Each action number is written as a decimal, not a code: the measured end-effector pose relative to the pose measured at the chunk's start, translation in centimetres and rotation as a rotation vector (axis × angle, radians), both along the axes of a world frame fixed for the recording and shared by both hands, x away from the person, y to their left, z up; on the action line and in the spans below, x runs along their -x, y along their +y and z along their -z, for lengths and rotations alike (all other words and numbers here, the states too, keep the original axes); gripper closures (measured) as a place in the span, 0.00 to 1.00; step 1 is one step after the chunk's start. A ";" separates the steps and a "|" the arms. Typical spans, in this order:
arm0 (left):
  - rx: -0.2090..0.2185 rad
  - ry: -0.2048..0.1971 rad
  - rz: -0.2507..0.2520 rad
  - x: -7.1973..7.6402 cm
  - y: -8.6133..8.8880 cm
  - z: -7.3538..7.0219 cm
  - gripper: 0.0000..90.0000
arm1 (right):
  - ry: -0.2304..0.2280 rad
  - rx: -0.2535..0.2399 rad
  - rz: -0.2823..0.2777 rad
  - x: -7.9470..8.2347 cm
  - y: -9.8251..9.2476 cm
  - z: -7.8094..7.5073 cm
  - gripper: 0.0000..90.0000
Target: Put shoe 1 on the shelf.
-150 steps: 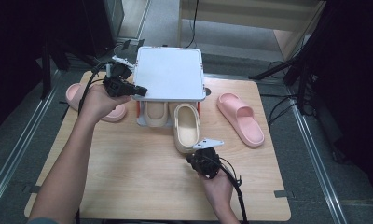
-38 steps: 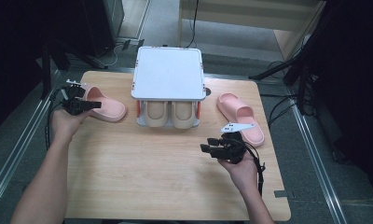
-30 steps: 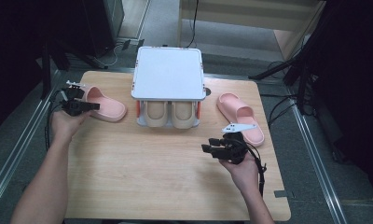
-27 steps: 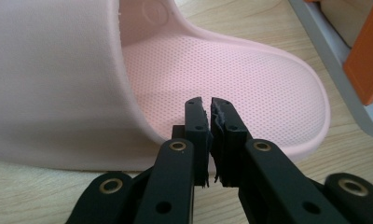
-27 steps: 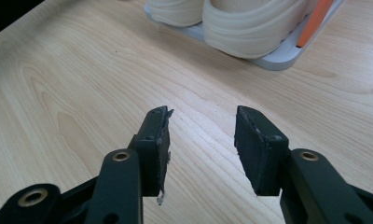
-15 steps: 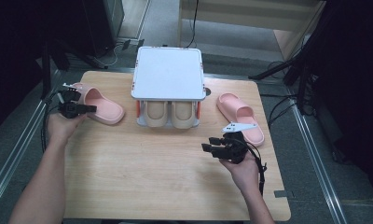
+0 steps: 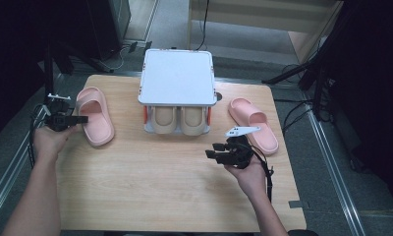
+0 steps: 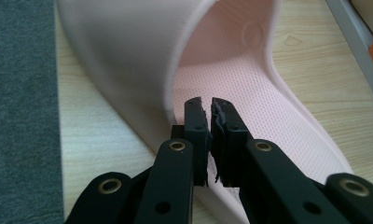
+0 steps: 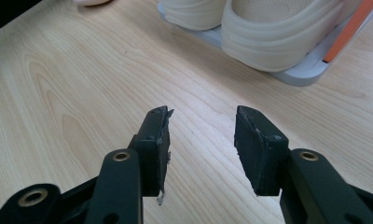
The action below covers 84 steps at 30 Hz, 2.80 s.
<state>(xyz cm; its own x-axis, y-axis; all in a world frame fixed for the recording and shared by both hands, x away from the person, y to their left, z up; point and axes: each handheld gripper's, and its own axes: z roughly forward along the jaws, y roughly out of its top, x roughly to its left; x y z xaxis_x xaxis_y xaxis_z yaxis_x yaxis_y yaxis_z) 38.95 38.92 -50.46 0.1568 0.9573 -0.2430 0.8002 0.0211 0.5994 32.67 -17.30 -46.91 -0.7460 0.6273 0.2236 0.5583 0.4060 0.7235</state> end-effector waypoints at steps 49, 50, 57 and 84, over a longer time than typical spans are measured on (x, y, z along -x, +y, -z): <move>-0.060 0.032 -0.090 -2.4 1.6 0.0 0.92 | 0.020 0.016 0.070 1.3 -1.8 0.5 0.63; -0.048 0.036 -0.087 -2.3 1.6 0.0 0.92 | 0.020 0.016 0.070 1.3 -1.8 0.5 0.63; -0.038 0.045 -0.052 -1.0 1.0 -1.1 0.93 | 0.025 -0.004 0.046 1.0 -0.9 0.3 0.61; -0.068 -0.004 0.203 9.0 -9.4 -4.4 0.92 | -0.007 0.008 -0.073 -0.1 3.2 -0.2 0.64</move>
<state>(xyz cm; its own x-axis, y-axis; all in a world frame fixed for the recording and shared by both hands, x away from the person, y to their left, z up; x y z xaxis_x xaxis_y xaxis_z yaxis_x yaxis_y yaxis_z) 29.99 29.56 -46.09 0.3493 0.9200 -0.1777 0.7814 -0.1813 0.5971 32.82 -14.06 -46.73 -0.7912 0.5730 0.2138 0.5222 0.4509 0.7239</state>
